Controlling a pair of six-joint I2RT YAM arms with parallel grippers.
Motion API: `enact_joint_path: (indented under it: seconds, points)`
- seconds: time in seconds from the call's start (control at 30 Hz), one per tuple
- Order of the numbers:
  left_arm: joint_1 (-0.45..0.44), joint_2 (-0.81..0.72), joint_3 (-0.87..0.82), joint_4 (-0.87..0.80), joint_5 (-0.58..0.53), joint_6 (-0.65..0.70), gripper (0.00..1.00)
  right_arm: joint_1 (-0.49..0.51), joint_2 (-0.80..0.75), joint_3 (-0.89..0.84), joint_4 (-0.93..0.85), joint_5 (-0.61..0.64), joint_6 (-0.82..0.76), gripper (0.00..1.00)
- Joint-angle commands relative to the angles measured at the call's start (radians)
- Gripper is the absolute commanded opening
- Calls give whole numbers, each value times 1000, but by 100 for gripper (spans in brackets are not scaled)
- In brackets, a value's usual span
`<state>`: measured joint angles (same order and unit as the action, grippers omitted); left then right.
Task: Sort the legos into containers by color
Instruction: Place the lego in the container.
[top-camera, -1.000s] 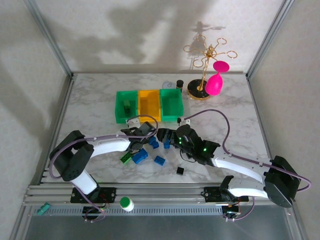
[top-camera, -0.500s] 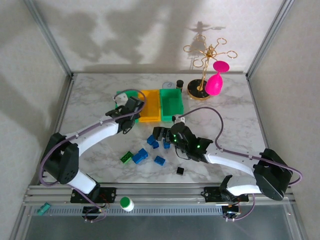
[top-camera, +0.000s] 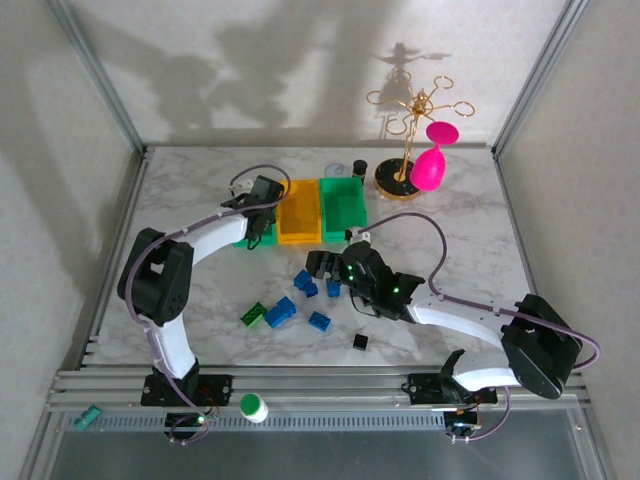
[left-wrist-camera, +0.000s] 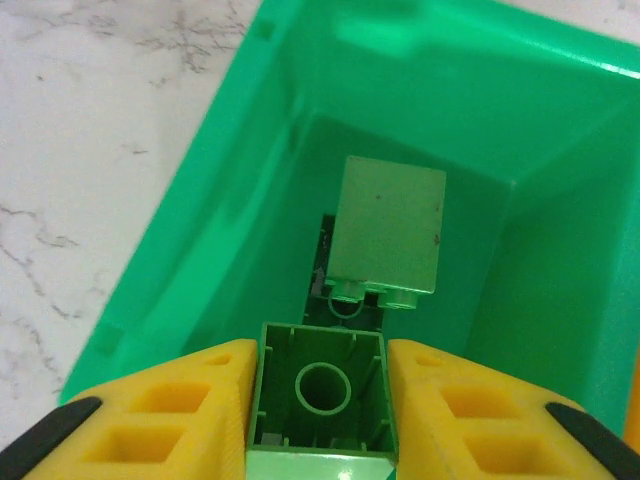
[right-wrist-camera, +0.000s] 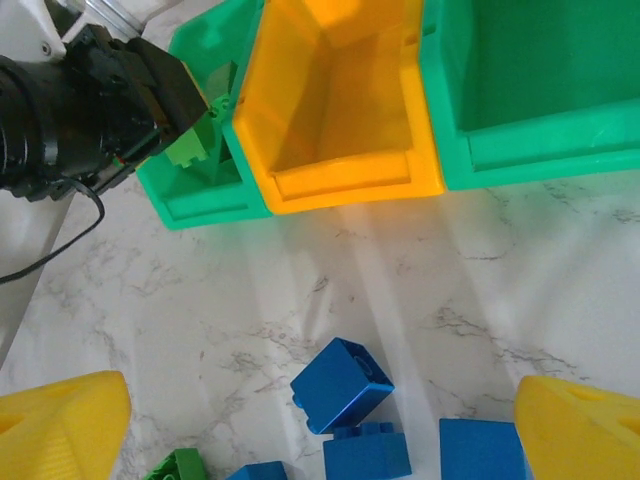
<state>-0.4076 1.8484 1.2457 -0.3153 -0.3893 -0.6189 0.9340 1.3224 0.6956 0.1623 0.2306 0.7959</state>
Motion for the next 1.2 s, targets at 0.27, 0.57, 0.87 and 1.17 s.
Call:
enact_joint_path:
  seconds: [0.27,0.57,0.87,1.17]
  points:
    - [29,111,100,21,3,51,39,-26,15,-2,22,-29,-21,99]
    - [29,118,121,12,7,65,50,-35,19,2,23,-45,-25,99]
    - [26,-25,89,-19,53,58,49,-37,11,25,14,-62,-64,99]
    - [-3,-289,-102,-35,119,34,48,-38,35,66,-33,-109,-126,99]
